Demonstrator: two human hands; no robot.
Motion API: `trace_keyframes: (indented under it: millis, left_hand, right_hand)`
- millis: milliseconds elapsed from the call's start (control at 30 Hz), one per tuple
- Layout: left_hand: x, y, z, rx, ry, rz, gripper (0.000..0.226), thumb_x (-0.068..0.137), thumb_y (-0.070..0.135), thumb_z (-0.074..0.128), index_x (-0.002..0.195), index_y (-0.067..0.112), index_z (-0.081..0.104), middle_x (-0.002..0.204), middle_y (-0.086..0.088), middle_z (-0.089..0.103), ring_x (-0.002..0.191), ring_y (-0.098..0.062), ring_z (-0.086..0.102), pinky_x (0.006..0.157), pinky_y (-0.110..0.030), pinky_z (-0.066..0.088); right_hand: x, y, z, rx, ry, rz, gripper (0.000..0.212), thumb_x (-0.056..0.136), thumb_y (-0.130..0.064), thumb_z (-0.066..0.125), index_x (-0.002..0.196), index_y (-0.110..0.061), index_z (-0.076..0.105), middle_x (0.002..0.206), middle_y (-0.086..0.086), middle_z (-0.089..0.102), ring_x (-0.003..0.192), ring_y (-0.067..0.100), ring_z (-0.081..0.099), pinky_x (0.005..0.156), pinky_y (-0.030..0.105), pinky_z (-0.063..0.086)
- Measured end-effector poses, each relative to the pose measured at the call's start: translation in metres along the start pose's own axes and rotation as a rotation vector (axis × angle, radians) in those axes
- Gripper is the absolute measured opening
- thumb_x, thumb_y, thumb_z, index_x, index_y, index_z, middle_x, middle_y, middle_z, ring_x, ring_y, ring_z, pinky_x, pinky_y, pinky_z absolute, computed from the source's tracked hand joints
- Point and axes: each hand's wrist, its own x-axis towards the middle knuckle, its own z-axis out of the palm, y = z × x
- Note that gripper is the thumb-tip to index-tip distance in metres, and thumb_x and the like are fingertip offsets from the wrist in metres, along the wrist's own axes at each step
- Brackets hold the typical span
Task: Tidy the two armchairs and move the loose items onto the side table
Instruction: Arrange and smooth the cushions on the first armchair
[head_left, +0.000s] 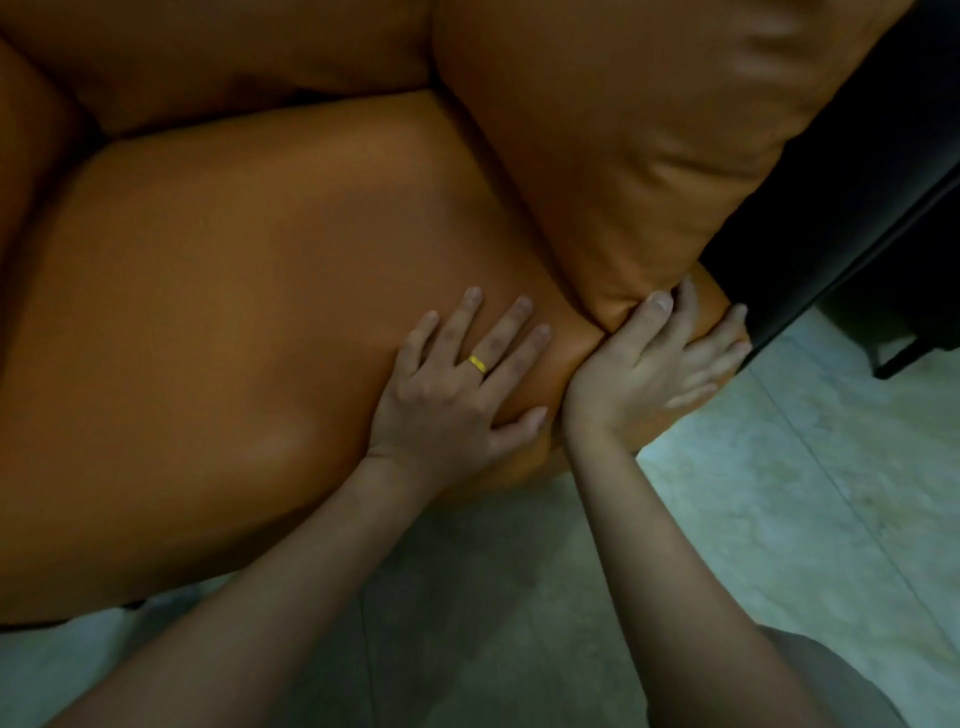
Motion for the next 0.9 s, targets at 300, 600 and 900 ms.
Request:
trace_keyframes:
  millis: [300,600,900]
  left_hand:
    - [-0.004,0.000,-0.006,-0.045,-0.112,-0.013,0.054,0.099,0.052,0.040,0.149,0.031,0.045,0.158,0.004,0.040,0.143,-0.031,0.041,0.110,-0.050,0.033]
    - [0.003,0.014,-0.145,-0.491,-0.874,-0.233,0.047,0.105,0.021,0.033,0.152,0.017,0.037,0.160,-0.002,0.034,0.151,-0.023,0.023,0.114,-0.049,0.034]
    - [0.037,0.018,-0.348,-0.627,-1.179,-0.634,0.046,0.105,0.033,0.038,0.147,0.016,0.048,0.147,-0.006,0.053,0.134,-0.024,0.050,0.108,-0.035,0.042]
  right_hand:
    - [0.008,-0.001,-0.034,-0.275,-0.225,-0.009,0.051,0.104,-0.051,0.032,0.153,-0.036,0.035,0.169,0.005,0.004,0.154,0.029,-0.007,0.122,0.046,-0.003]
    - [0.002,-0.083,-0.211,-0.572,-1.181,0.161,0.069,0.100,-0.037,0.052,0.158,-0.038,0.015,0.150,0.006,0.047,0.130,0.029,0.052,0.096,0.036,0.044]
    - [0.005,-0.222,-0.371,-0.636,-1.187,0.538,0.053,0.098,-0.032,0.053,0.148,-0.021,0.044,0.135,0.014,0.061,0.120,0.030,0.059,0.099,0.038,0.047]
